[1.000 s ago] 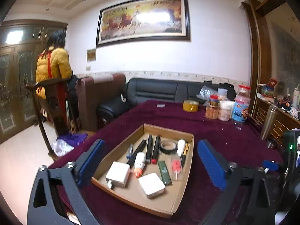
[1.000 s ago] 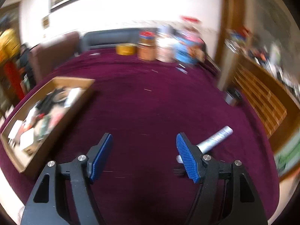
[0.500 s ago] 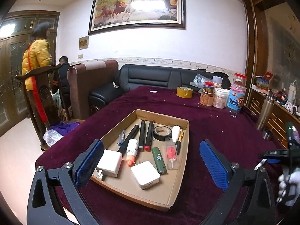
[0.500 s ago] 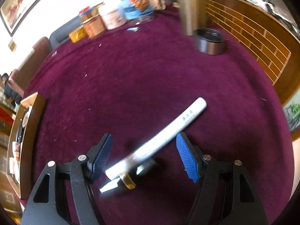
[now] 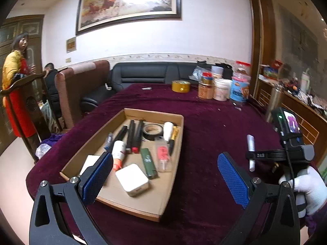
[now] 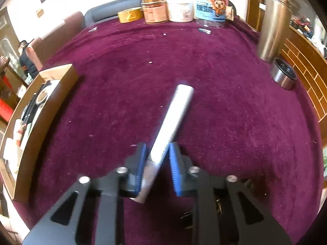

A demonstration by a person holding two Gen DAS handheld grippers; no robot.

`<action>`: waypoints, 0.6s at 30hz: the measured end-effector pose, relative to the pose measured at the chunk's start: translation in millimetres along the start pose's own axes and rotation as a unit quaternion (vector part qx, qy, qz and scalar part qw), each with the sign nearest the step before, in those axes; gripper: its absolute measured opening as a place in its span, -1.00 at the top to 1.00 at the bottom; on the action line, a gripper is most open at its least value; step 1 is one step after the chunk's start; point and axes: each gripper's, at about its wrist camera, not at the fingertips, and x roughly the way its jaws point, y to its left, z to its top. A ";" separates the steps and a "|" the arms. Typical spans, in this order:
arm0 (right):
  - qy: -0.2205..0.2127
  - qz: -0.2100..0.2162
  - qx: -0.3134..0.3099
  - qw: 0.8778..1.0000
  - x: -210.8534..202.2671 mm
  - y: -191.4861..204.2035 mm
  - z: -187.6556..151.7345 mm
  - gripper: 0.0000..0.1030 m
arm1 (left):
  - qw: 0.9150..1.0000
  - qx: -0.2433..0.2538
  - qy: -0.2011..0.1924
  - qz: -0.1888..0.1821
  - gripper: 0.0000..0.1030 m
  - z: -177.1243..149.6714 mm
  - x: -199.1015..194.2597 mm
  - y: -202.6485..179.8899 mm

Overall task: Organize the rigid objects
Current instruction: 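Grasp the white marker with the right tool and lift it, then carry the white marker over the box and release it with the right tool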

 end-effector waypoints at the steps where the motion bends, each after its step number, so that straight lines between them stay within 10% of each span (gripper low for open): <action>1: 0.001 0.014 0.011 1.000 -1.1 -4.4 -0.9 0.77 | 1.000 0.004 0.002 -0.003 -0.95 -0.3 -0.5 -3.3; 18: 0.030 0.282 0.094 0.954 -22.0 27.1 3.7 0.76 | 0.994 -0.095 0.060 -0.005 -0.95 -7.9 23.8 45.7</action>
